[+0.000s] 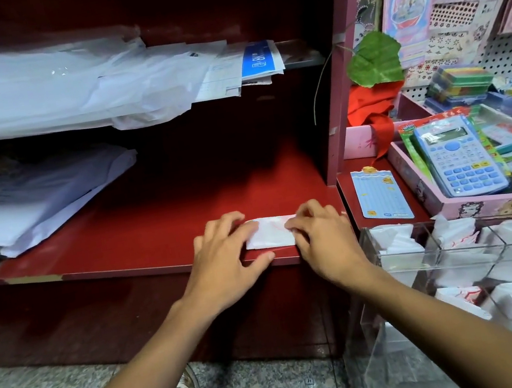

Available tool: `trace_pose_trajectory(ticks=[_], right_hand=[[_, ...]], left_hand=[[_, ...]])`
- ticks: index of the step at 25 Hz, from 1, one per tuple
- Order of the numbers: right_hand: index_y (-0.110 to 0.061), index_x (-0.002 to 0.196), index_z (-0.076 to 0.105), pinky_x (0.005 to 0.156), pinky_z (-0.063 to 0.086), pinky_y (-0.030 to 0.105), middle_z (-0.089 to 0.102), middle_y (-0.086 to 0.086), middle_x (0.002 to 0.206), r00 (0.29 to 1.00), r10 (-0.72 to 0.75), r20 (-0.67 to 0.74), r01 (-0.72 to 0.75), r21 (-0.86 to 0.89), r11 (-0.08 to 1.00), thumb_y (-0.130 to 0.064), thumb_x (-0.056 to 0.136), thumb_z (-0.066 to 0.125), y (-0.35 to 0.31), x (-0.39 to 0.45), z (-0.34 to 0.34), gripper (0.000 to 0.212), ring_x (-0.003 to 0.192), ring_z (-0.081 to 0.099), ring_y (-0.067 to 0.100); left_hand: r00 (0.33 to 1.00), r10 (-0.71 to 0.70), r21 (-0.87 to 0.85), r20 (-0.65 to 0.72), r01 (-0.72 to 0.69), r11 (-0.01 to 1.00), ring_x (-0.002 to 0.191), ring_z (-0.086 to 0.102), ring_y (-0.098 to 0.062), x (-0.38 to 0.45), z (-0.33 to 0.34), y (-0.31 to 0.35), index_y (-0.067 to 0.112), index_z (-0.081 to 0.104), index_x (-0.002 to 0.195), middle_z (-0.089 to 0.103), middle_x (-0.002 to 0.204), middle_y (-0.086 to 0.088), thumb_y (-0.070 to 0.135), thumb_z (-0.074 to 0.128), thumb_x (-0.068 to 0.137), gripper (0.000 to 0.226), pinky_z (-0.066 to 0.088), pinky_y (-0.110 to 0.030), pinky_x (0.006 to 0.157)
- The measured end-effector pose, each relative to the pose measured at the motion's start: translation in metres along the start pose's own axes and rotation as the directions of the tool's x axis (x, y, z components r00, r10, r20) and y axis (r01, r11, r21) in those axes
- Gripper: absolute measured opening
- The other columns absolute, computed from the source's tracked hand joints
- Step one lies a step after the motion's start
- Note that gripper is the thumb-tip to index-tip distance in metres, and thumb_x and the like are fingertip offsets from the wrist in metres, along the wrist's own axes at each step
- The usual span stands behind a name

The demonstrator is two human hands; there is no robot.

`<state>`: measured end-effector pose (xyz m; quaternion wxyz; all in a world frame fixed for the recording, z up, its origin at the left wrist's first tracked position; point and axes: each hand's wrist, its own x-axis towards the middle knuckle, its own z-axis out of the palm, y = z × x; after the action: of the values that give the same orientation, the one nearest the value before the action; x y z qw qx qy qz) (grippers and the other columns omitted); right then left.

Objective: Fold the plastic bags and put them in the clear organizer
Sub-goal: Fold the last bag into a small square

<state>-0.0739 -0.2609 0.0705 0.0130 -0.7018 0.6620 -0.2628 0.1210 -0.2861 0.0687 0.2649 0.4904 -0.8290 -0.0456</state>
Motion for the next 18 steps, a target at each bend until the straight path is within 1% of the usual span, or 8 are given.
trace_pose_trajectory(ticks=[1, 3, 6, 8, 10, 13, 16, 18], right_hand=[[-0.024, 0.122, 0.066, 0.086, 0.032, 0.036, 0.052, -0.005, 0.133, 0.999, -0.034, 0.027, 0.035, -0.051, 0.998, -0.03, 0.098, 0.05, -0.002, -0.002, -0.001, 0.029, 0.108, 0.046, 0.026], [-0.022, 0.128, 0.06, 0.091, 0.031, 0.038, 0.048, -0.008, 0.143, 0.988, -0.114, 0.102, 0.127, -0.13, 0.983, -0.044, 0.099, 0.045, -0.003, -0.004, -0.006, 0.039, 0.113, 0.043, 0.024], [-0.026, 0.13, 0.054, 0.084, 0.031, 0.036, 0.05, -0.007, 0.124, 0.95, -0.237, 0.201, 0.276, -0.197, 0.941, -0.054, 0.092, 0.052, 0.0, -0.011, -0.019, 0.047, 0.106, 0.041, 0.021], [-0.03, 0.122, 0.06, 0.081, 0.034, 0.035, 0.051, -0.009, 0.108, 0.926, -0.31, 0.214, 0.348, -0.167, 0.923, -0.042, 0.089, 0.058, 0.006, -0.017, -0.026, 0.034, 0.099, 0.04, 0.018], [-0.03, 0.104, 0.068, 0.081, 0.04, 0.038, 0.057, -0.012, 0.095, 0.939, -0.313, 0.147, 0.321, -0.037, 0.946, -0.033, 0.087, 0.06, 0.016, -0.022, -0.038, 0.019, 0.093, 0.043, 0.017], [-0.021, 0.091, 0.071, 0.071, 0.045, 0.032, 0.064, -0.008, 0.076, 0.985, -0.154, 0.073, 0.116, 0.373, 0.921, -0.021, 0.087, 0.067, 0.033, -0.033, -0.074, 0.005, 0.075, 0.054, 0.008], [-0.009, 0.086, 0.07, 0.059, 0.043, 0.02, 0.064, -0.005, 0.066, 0.992, 0.055, 0.116, -0.12, 0.668, 0.735, -0.003, 0.086, 0.071, 0.049, -0.047, -0.121, 0.006, 0.06, 0.055, 0.006], [-0.009, 0.088, 0.068, 0.054, 0.043, 0.021, 0.065, 0.0, 0.065, 0.975, 0.196, 0.108, -0.202, 0.801, 0.564, -0.002, 0.085, 0.071, 0.057, -0.058, -0.139, 0.009, 0.056, 0.056, 0.009]], left_hand=[[0.995, 0.083, 0.093, 0.059, -0.088, 0.992, 0.122, 0.038, -0.015, -0.001, 0.002, 0.001, 0.029, 0.058, 0.128, 0.049, 0.136, 0.01, 0.064, 0.054, 0.08, 0.06, 0.03, -0.037, 0.094], [0.982, 0.141, 0.168, 0.123, -0.16, 0.973, 0.126, 0.039, -0.016, -0.001, 0.005, 0.004, 0.028, 0.053, 0.134, 0.049, 0.14, 0.011, 0.058, 0.061, 0.085, 0.058, 0.026, -0.036, 0.097], [0.975, 0.216, 0.2, 0.06, -0.223, 0.954, 0.105, 0.046, -0.019, 0.0, 0.004, 0.008, 0.027, 0.064, 0.118, 0.059, 0.111, 0.01, 0.043, 0.073, 0.08, 0.042, 0.024, -0.035, 0.088], [0.957, 0.289, 0.175, 0.015, -0.288, 0.942, 0.094, 0.045, -0.015, 0.0, 0.003, 0.013, 0.029, 0.071, 0.103, 0.059, 0.095, 0.014, 0.033, 0.073, 0.08, 0.023, 0.024, -0.034, 0.083], [0.967, 0.255, 0.012, -0.008, -0.255, 0.967, 0.089, 0.048, -0.012, 0.002, 0.001, 0.026, 0.03, 0.073, 0.093, 0.064, 0.088, 0.015, 0.034, 0.064, 0.083, 0.014, 0.028, -0.034, 0.083], [0.993, 0.117, -0.362, 0.014, -0.104, 0.926, 0.068, 0.053, -0.012, 0.005, 0.002, 0.066, 0.024, 0.068, 0.081, 0.062, 0.068, 0.006, 0.033, 0.06, 0.081, 0.012, 0.045, -0.04, 0.068], [0.994, 0.008, -0.637, 0.106, 0.062, 0.769, 0.061, 0.05, -0.01, 0.006, 0.008, 0.114, 0.012, 0.068, 0.08, 0.064, 0.07, -0.008, 0.029, 0.065, 0.076, 0.017, 0.045, -0.037, 0.06], [0.982, -0.05, -0.8, 0.184, 0.179, 0.573, 0.069, 0.056, -0.01, 0.004, 0.012, 0.148, 0.012, 0.072, 0.088, 0.072, 0.08, -0.009, 0.021, 0.07, 0.077, 0.015, 0.045, -0.03, 0.064]])
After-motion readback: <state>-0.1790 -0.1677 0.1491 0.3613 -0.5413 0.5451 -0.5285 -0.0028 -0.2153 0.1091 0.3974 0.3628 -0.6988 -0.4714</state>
